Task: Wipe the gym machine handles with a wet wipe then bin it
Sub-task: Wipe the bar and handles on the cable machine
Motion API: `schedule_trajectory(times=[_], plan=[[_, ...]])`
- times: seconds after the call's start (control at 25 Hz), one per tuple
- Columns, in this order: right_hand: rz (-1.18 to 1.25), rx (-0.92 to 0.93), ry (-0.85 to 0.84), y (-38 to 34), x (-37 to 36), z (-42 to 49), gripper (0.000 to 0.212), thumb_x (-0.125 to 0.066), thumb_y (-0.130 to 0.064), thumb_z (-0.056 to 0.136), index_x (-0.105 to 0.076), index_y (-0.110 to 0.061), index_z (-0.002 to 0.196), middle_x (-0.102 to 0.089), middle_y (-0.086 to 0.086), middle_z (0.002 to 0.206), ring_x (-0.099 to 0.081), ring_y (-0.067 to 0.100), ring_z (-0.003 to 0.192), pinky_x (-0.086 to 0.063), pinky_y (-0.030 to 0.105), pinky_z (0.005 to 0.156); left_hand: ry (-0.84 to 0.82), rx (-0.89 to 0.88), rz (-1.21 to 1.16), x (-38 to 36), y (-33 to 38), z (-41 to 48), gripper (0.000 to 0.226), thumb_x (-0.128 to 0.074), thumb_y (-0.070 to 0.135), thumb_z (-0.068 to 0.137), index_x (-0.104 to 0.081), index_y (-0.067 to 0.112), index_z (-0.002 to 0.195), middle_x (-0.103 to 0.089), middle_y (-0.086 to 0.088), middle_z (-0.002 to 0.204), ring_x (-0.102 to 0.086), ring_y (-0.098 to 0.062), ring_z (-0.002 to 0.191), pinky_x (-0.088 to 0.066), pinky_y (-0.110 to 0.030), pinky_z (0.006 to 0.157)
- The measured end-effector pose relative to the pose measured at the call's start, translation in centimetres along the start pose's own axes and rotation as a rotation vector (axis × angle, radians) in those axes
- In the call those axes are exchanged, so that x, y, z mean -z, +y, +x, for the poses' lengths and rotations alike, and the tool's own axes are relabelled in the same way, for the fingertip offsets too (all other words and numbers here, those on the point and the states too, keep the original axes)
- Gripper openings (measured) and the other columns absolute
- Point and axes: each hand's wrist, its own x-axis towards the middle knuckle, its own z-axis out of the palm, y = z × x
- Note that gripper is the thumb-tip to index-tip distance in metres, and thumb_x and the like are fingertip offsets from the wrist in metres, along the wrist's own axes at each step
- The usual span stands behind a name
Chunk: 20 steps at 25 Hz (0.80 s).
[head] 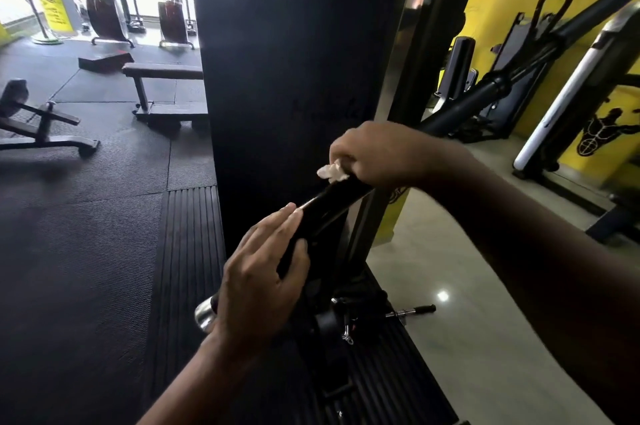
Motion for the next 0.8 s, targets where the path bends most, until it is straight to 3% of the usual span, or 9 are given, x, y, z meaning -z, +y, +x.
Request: schedule_trajectory(times=[0.12,0.28,0.44,0.56,0.64,0.72,0.8], plan=[[0.130,0.048,-0.164,-0.5,0.0,0.5,0.031,-0.048,-0.005,0.093,-0.067,-0.027,0.102,-0.065,-0.008,0.099,-0.061,0.012,0.094,-0.052,0.034,0.084,-0.013,-0.011,-0.009,-0.3,-0.2,0.0,0.037,-0.060,0.018,0.091,-0.064,0.006,0.126,-0.062,-0.004,0.131,-0.057,-0.013,0.123,-0.044,-0.022,0.103],[-0.047,-0.108,-0.180,0.7,1.0,1.6,0.022,-0.051,-0.012,0.093,-0.069,-0.022,0.101,-0.067,-0.001,0.100,-0.063,0.017,0.091,-0.054,0.040,0.086,-0.032,-0.022,-0.027,-0.5,-0.3,0.1,0.037,-0.058,0.019,0.091,-0.065,0.005,0.124,-0.063,-0.004,0.129,-0.058,-0.012,0.121,-0.040,-0.017,0.105],[-0.008,-0.088,-0.179,0.8,0.6,1.7,0.021,-0.052,-0.013,0.092,-0.069,-0.021,0.099,-0.067,-0.001,0.094,-0.063,0.016,0.087,-0.054,0.037,0.083,-0.061,0.024,-0.063,-0.6,-0.1,0.4,0.038,-0.058,0.022,0.089,-0.066,0.008,0.123,-0.064,-0.001,0.127,-0.058,-0.009,0.119,-0.038,-0.012,0.104],[-0.146,-0.172,0.006,1.8,-0.1,0.6,0.017,-0.051,-0.017,0.093,-0.068,-0.018,0.099,-0.065,0.001,0.086,-0.062,0.017,0.081,-0.055,0.039,0.081,-0.091,0.068,-0.055,-1.0,0.4,1.0,0.037,-0.062,0.016,0.087,-0.067,0.008,0.122,-0.065,0.000,0.126,-0.059,-0.008,0.118,-0.035,-0.008,0.103],[0.000,-0.048,0.153,1.7,-2.3,-1.0,0.024,-0.052,-0.010,0.092,-0.069,-0.020,0.106,-0.067,-0.001,0.097,-0.061,0.015,0.092,-0.051,0.031,0.088,-0.109,0.075,-0.078,-1.4,0.7,1.2,0.039,-0.063,0.016,0.088,-0.065,0.009,0.126,-0.063,0.001,0.129,-0.057,-0.007,0.120,-0.036,-0.009,0.104],[0.178,0.008,0.464,0.1,-5.9,-2.6,0.027,-0.049,-0.015,0.094,-0.069,-0.016,0.112,-0.066,-0.001,0.108,-0.055,0.010,0.104,-0.041,0.015,0.092,-0.107,0.064,-0.086,-1.6,0.8,1.3,0.040,-0.064,0.017,0.089,-0.063,0.010,0.128,-0.059,0.005,0.131,-0.054,-0.004,0.122,-0.036,-0.010,0.104],[0.243,-0.082,0.801,-1.5,-9.9,-3.3,0.035,-0.045,-0.023,0.093,-0.070,-0.009,0.113,-0.065,0.003,0.112,-0.052,0.013,0.109,-0.043,0.020,0.095,-0.098,0.046,-0.090,-1.9,0.9,1.3,0.040,-0.064,0.018,0.089,-0.064,0.009,0.128,-0.059,0.005,0.130,-0.054,-0.005,0.123,-0.036,-0.011,0.105]])
